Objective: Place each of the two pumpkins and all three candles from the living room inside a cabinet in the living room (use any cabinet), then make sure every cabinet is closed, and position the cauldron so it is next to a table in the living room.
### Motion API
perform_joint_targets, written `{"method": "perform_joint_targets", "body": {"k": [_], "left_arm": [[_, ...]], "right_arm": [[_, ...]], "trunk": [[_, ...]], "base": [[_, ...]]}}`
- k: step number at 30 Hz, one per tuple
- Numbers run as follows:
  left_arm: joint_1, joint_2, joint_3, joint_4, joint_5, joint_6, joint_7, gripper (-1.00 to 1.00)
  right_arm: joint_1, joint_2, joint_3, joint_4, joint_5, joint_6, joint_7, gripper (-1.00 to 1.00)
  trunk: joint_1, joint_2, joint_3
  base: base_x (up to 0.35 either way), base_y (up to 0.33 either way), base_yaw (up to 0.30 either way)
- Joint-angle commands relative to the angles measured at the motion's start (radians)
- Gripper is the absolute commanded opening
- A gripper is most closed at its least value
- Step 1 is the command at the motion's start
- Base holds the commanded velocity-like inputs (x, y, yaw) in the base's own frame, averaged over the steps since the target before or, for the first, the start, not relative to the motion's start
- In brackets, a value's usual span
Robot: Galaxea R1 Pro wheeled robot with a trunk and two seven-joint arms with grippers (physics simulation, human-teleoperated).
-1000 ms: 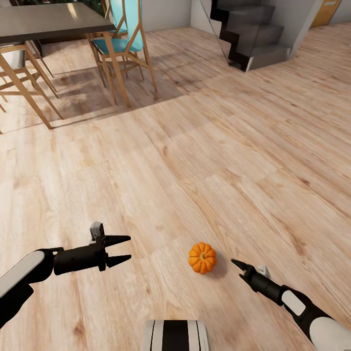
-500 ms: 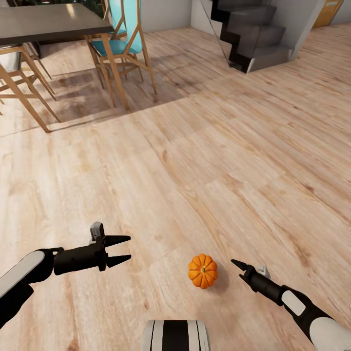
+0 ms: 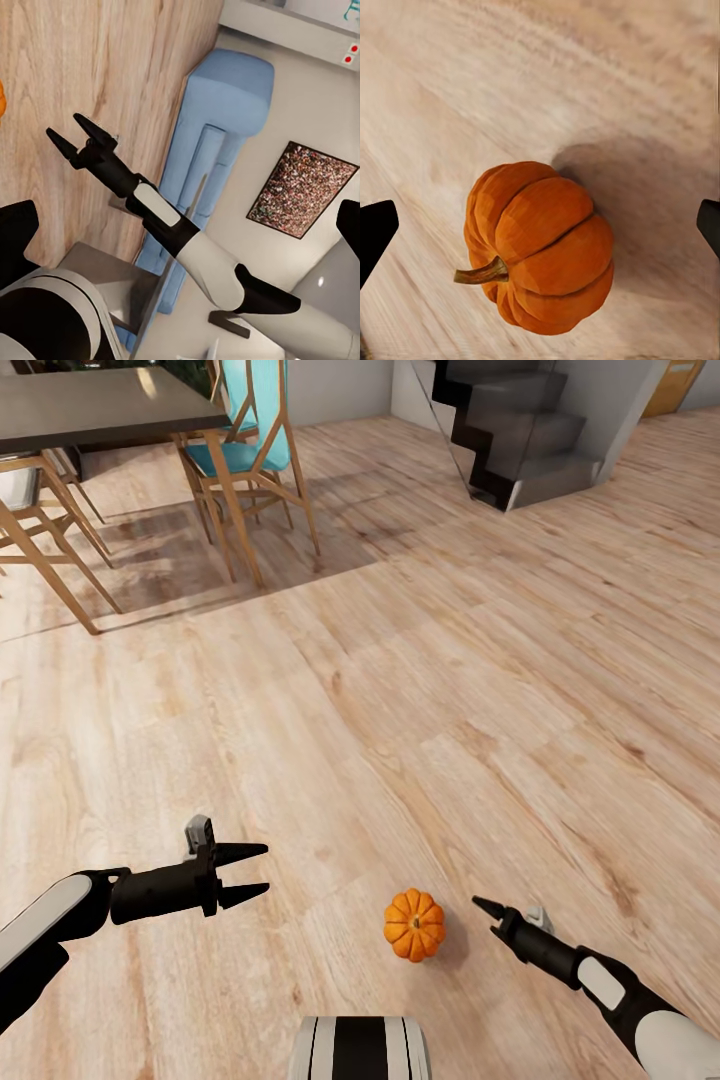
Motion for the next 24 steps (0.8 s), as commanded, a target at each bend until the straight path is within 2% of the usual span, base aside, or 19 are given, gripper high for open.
{"method": "perform_joint_targets", "body": {"k": [1, 5, 24], "left_arm": [[-0.001, 0.001, -0.002, 0.001, -0.008, 0.000, -0.011, 1.00], [-0.001, 0.001, -0.001, 0.001, -0.008, 0.000, -0.011, 1.00], [-0.001, 0.001, -0.001, -0.001, -0.008, 0.000, -0.011, 1.00]], "right_arm": [[0.000, -0.001, 0.005, -0.001, 0.007, 0.006, 0.003, 1.00], [0.000, 0.000, 0.005, 0.002, 0.039, -0.003, 0.005, 1.00], [0.000, -0.002, 0.010, -0.007, 0.054, 0.012, 0.016, 1.00]], "trunk": [[0.000, 0.000, -0.001], [0.000, 0.000, -0.004], [0.009, -0.005, -0.078]], "base": [[0.003, 0.000, 0.000], [0.001, 0.000, 0.000], [0.000, 0.000, 0.000]]}}
